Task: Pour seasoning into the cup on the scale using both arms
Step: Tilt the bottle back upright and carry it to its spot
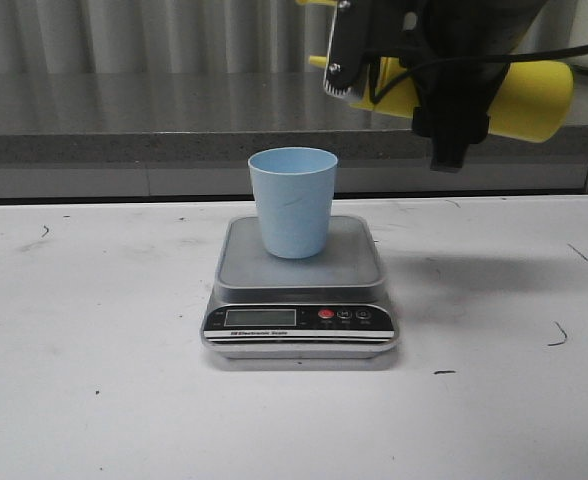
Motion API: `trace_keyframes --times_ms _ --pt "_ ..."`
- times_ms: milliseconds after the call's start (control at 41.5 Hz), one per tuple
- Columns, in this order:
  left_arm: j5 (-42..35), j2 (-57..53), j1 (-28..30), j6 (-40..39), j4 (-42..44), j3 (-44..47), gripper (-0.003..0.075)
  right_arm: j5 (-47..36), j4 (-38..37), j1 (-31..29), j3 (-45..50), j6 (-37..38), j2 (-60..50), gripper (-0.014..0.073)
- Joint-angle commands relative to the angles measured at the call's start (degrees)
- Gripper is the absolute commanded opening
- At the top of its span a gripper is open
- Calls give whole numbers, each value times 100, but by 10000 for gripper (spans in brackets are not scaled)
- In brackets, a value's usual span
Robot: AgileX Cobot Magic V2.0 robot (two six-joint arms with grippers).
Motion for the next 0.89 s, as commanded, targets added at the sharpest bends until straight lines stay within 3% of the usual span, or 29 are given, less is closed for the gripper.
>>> trace_keyframes --times_ms 0,120,337,506,723,867 --pt "-410 -1 -44 -52 -29 -134 388 464 -186 -31 -152 1002 -473 373" --pt "-410 -1 -44 -52 -29 -134 388 307 336 -95 -152 1342 -766 373" --pt "-410 -1 -44 -52 -29 -134 388 -607 1714 -517 -89 1097 -1487 338" --pt "-410 -1 -44 -52 -29 -134 388 -702 2747 -1068 124 305 -1854 318" --pt "-410 -1 -44 -52 -29 -134 388 -951 4992 -1806 441 -1315 -1933 419" --pt "-410 -1 -44 -52 -29 -134 388 -1517 6392 -2160 664 -2320 -1939 425"
